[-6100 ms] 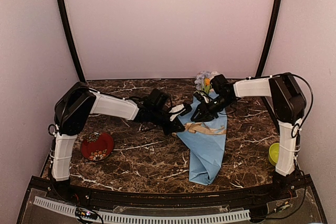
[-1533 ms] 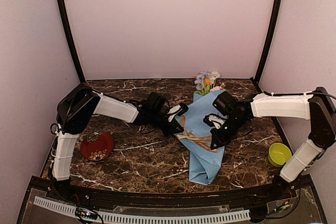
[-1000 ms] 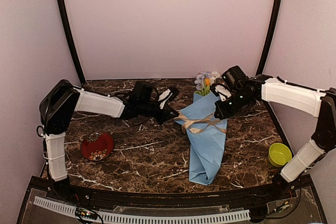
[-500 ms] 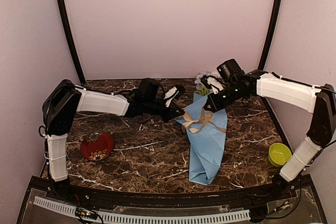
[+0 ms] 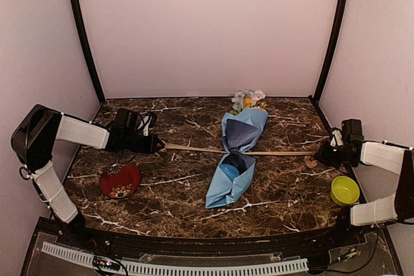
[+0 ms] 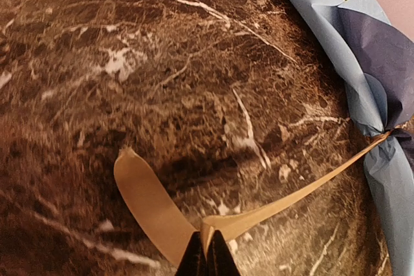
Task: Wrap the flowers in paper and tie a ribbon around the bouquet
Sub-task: Tie the ribbon around the folded bouquet.
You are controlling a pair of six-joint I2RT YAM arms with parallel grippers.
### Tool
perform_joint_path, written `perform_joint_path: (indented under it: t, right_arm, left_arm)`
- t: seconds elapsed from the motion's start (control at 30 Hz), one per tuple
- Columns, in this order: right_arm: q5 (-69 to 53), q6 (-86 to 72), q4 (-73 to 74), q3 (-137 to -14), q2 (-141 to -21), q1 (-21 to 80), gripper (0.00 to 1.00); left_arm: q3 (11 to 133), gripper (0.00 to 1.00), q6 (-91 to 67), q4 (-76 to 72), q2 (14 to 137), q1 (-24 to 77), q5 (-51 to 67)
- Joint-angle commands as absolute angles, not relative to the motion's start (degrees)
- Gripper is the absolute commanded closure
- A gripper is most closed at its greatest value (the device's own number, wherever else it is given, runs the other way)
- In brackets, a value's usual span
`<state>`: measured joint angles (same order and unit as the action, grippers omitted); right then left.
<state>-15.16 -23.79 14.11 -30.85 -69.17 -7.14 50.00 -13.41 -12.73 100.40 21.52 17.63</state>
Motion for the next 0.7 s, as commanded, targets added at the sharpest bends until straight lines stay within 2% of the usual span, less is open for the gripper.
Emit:
perform_joint_path:
  t: [0.0, 0.67]
  right_arm:
    - [-5.57, -26.14, 6.57, -31.34, -69.34, -12.55, 1.0]
    - [-8.32, -21.74, 6.01, -32.5, -73.08, -20.3, 1.0]
  left_arm:
    - [45.45, 1.0, -18.73, -7.19, 95.88, 16.82, 4.77]
    - [45.21, 1.0, -18.9, -3.7, 97.01, 14.78, 2.29]
